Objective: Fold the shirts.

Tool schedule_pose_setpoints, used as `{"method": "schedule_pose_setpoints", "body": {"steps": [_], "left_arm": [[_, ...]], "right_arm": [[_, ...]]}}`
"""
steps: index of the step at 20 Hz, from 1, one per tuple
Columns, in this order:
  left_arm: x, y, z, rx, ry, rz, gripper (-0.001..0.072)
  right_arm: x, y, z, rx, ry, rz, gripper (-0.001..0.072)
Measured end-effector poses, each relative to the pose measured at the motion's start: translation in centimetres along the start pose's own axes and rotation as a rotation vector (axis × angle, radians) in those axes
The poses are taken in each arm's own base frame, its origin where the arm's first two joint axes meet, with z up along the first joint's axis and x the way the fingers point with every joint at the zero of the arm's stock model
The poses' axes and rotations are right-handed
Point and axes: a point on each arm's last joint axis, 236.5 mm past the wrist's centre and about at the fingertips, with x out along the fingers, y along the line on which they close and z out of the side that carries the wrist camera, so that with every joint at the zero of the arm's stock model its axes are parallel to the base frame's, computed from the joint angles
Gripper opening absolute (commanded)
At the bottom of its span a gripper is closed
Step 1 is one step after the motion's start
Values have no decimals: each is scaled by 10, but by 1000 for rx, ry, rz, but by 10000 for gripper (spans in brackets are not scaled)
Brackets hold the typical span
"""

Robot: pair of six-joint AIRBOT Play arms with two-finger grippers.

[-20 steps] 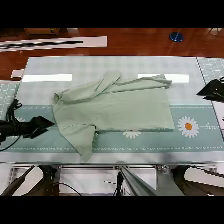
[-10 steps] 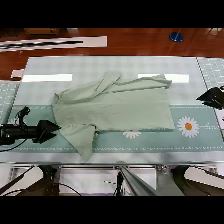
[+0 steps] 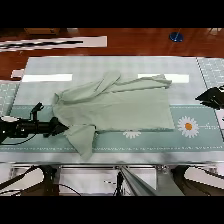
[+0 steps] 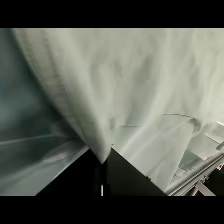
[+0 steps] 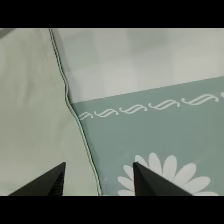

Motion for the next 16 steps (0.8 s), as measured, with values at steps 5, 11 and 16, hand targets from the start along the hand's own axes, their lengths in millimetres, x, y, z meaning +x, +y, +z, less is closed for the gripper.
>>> {"method": "schedule_pose_setpoints", "body": {"steps": [5,11,16], "left_arm": [[7,-4,-5,-30,31,-12,21],[7,-4,-6,-42,37,-17,21],[7,-4,-6,-43,38,-16,21]], "right_arm": [[1,-8,-15,18,58,-26,542],[18,-25,-56,133,146,3,544],[45,-23,-89,206,201,63,544]]}}
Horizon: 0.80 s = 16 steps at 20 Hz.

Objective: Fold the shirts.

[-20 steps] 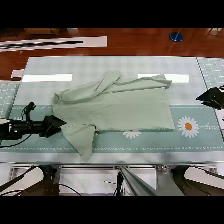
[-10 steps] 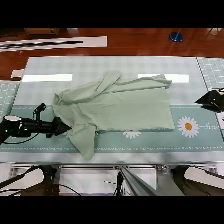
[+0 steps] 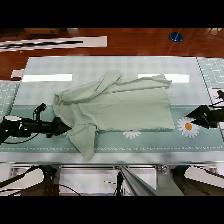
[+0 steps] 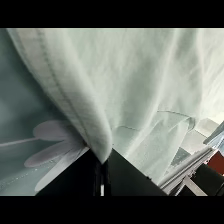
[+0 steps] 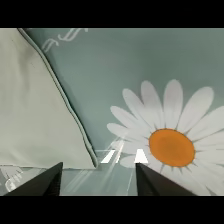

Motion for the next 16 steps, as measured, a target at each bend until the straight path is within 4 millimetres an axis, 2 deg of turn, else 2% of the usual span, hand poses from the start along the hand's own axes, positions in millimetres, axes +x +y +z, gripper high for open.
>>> {"method": "schedule_pose_setpoints", "body": {"steps": [4,9,13,14,15,16], "left_arm": [[-2,0,2,18,3,9,22],[-6,-1,7,35,-4,14,21],[-8,-2,14,44,-24,19,21],[-9,-2,16,44,-32,20,22],[-9,-2,19,43,-43,21,22],[-9,-2,20,42,-48,21,21]], "right_arm": [[28,6,-17,45,13,84,543],[49,13,-30,95,13,147,534],[71,29,-47,78,63,166,519],[78,34,-48,61,65,158,377],[85,36,-45,42,50,139,149],[91,37,-41,30,31,125,22]]}}
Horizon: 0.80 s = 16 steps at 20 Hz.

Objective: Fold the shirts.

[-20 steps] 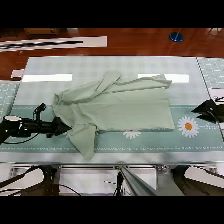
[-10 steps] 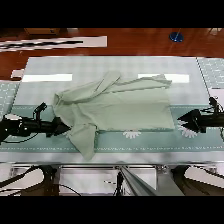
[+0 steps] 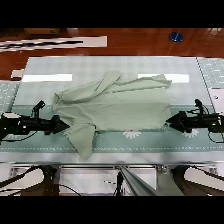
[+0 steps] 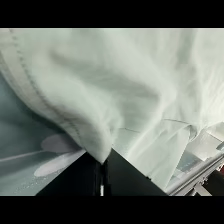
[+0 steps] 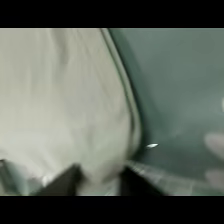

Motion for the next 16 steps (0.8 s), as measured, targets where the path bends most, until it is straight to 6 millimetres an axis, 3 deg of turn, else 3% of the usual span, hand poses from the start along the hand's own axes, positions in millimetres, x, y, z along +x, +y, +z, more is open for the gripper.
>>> {"method": "schedule_pose_setpoints", "body": {"steps": [4,7,9,11,14,16], "left_arm": [[-3,0,7,19,-26,10,19],[-21,-9,30,111,-95,35,19],[-50,-53,47,187,-156,-54,19],[-100,-107,72,306,-295,-121,20],[-204,-219,79,568,-549,-238,20],[-279,-292,58,765,-747,-271,21]], "right_arm": [[3,23,21,-34,-79,34,21],[-22,69,36,-123,-133,125,20],[-54,108,49,-230,-208,171,21],[-98,155,56,-362,-303,213,21],[-186,243,48,-612,-521,265,21],[-253,303,26,-786,-711,279,20]]}}
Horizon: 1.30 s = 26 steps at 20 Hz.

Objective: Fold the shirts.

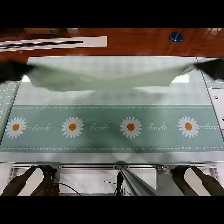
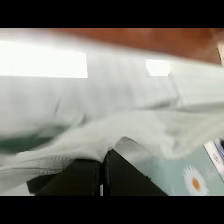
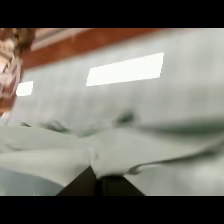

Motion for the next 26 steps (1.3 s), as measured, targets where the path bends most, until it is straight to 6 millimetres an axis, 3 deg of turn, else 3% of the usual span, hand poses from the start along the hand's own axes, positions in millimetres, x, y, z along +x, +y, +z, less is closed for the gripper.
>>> {"method": "schedule_pose_setpoints", "body": {"steps": [3,5,8,11,14,18,23,26], "left_arm": [[-64,-113,92,319,-283,-9,19],[-108,-173,125,478,-435,32,19],[-166,-241,140,625,-578,145,19],[-207,-273,128,671,-632,277,19],[-234,-281,106,662,-633,403,18],[-234,-256,65,593,-464,512,18],[-209,-203,18,436,-168,549,18],[-181,-152,-6,287,13,529,16]], "right_arm": [[-62,84,88,-242,-297,-37,20],[-113,140,131,-368,-492,-80,19],[-177,195,160,-485,-662,-192,20],[-218,224,157,-568,-699,-327,20],[-232,231,132,-574,-627,-407,20],[-233,207,85,-520,-432,-518,19],[-227,148,26,-354,-135,-609,19],[-203,94,-9,-234,75,-647,18]]}}
